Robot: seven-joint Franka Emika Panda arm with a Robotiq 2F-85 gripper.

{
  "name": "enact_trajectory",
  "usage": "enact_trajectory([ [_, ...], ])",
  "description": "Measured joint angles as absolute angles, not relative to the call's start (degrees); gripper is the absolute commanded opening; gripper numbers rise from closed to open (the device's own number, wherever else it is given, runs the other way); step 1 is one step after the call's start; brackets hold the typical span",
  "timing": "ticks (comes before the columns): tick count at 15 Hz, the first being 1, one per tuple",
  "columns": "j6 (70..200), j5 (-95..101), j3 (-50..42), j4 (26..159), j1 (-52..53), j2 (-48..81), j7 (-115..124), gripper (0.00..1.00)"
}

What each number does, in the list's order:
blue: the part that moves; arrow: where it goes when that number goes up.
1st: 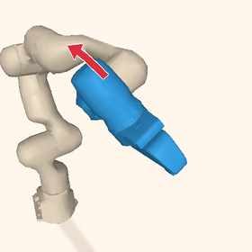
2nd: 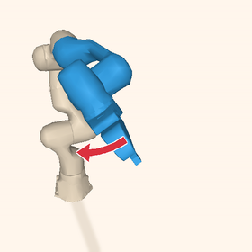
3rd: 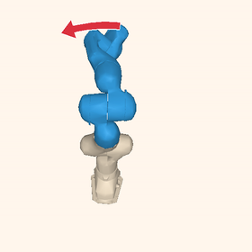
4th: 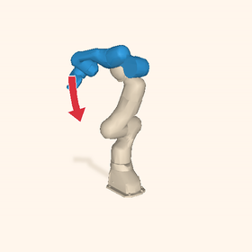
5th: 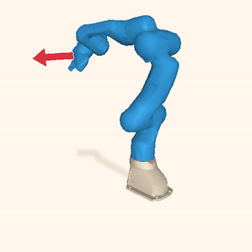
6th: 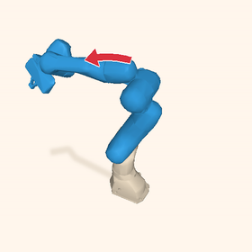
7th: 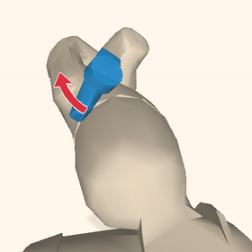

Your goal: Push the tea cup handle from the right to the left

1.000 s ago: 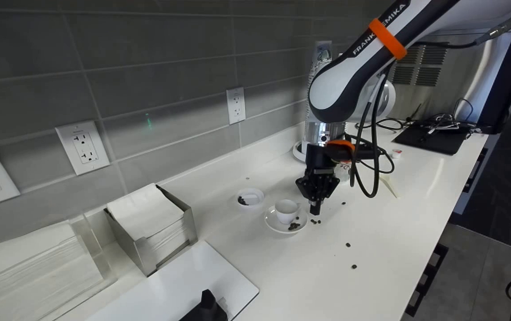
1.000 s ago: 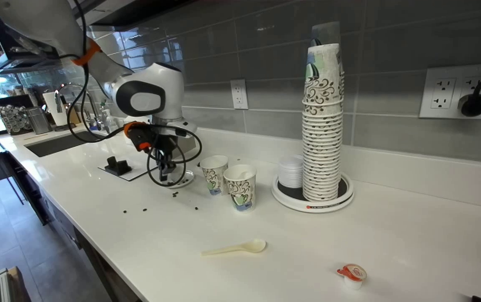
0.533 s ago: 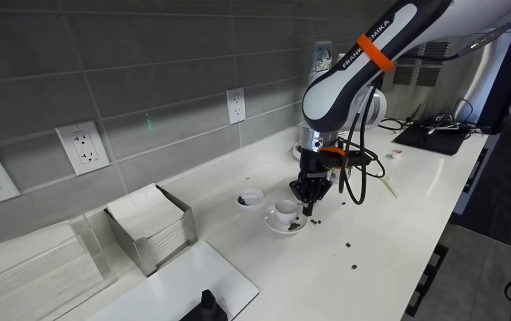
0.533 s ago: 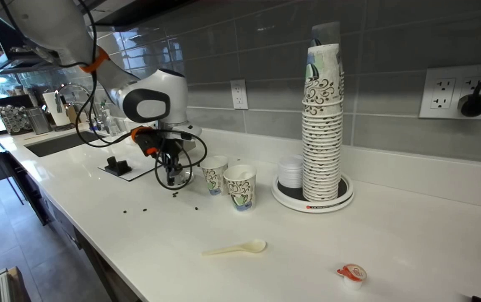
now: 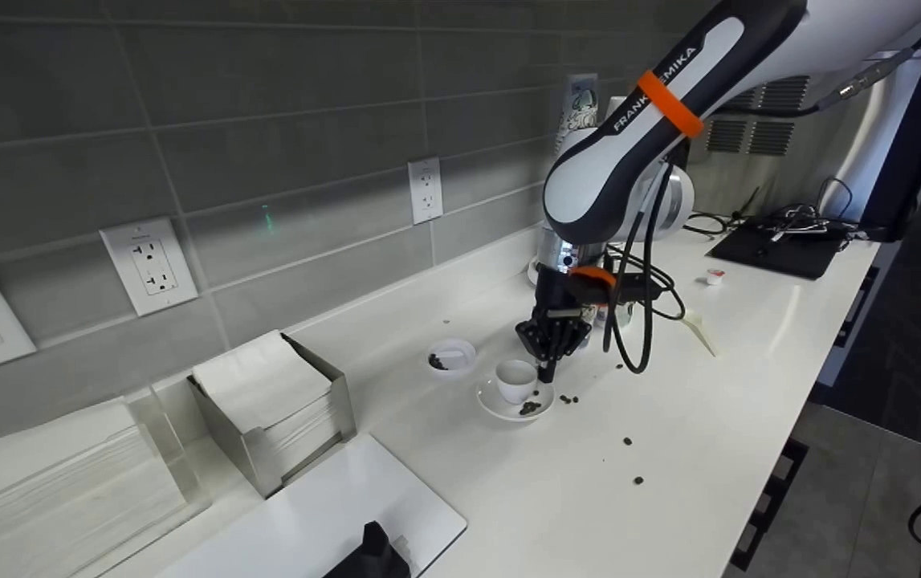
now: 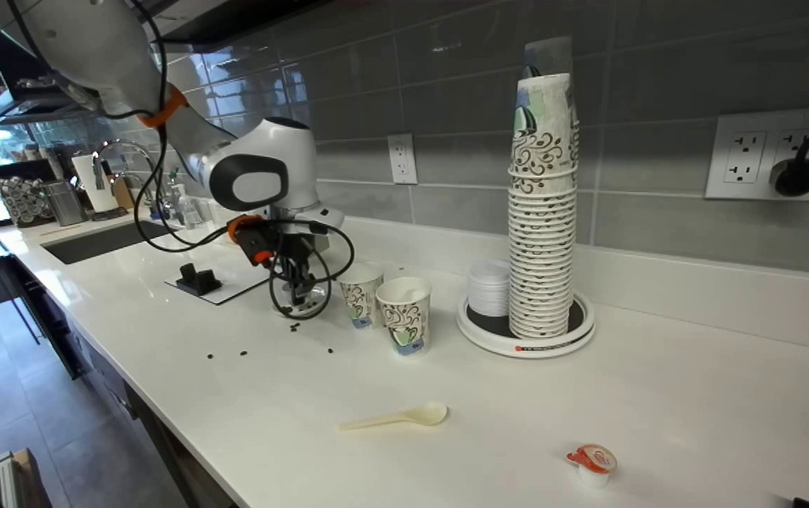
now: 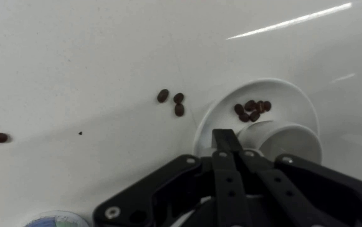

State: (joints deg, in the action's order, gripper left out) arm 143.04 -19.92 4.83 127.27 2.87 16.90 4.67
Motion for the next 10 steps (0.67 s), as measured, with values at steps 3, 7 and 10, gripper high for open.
enact_trajectory([
  [3, 144.5, -19.6, 4.8, 127.3, 2.9, 17.2, 4.7, 0.00],
  [7, 146.6, -18.6, 4.7, 127.3, 2.9, 17.7, 4.8, 0.00],
  [10, 148.2, -17.9, 4.7, 127.3, 2.9, 17.8, 4.8, 0.00],
])
